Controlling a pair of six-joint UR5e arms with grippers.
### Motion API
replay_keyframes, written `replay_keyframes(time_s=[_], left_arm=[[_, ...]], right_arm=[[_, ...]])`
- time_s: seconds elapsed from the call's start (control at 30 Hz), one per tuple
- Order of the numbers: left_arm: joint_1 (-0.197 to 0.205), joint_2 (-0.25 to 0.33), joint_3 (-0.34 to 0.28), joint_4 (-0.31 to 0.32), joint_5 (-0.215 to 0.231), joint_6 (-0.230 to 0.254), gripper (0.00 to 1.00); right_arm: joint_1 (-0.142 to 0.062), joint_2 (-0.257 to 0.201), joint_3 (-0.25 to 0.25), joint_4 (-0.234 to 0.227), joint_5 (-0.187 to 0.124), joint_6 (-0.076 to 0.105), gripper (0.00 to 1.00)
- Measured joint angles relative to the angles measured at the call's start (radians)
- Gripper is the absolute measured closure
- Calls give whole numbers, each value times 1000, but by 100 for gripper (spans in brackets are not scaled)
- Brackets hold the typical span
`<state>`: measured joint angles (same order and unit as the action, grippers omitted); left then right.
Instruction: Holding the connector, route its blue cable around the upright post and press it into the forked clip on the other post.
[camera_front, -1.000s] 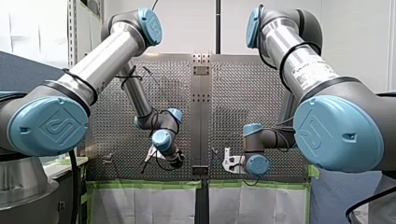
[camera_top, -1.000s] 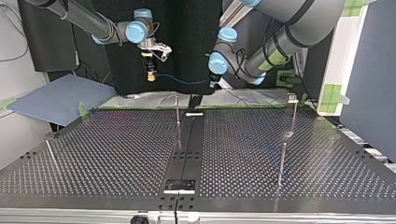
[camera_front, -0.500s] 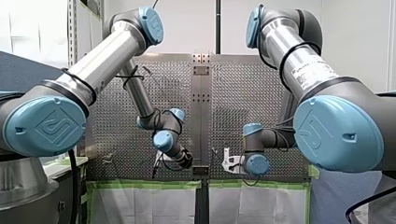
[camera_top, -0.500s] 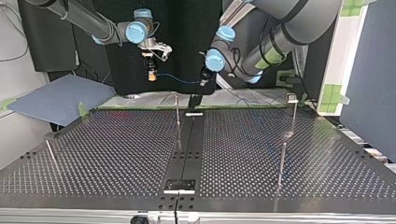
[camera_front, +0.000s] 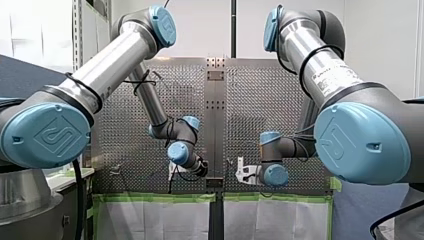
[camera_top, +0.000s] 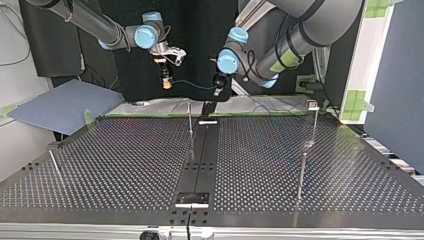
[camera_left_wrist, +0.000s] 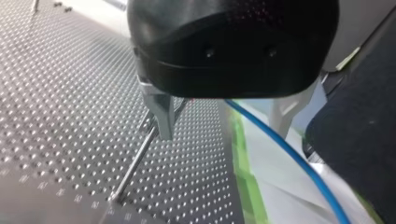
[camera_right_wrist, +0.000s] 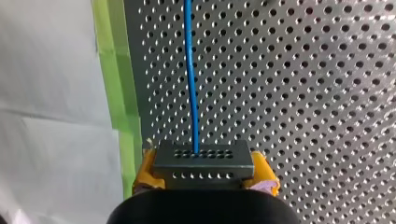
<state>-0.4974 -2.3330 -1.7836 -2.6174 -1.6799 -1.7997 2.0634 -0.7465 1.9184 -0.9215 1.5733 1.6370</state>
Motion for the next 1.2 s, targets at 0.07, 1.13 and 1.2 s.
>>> replay_keyframes(time_s=[0.07, 1.13, 1.2], left_arm=[[-4, 0, 0, 0, -17, -18, 0], [-122, -1, 0, 34, -314, 20, 0], [-137, -1, 0, 49, -331, 19, 0]], right_arm=[[-2, 0, -3, 0, -16, 1, 100], [-7, 0, -5, 12, -140, 12, 100], [-7, 0, -5, 11, -140, 12, 100]])
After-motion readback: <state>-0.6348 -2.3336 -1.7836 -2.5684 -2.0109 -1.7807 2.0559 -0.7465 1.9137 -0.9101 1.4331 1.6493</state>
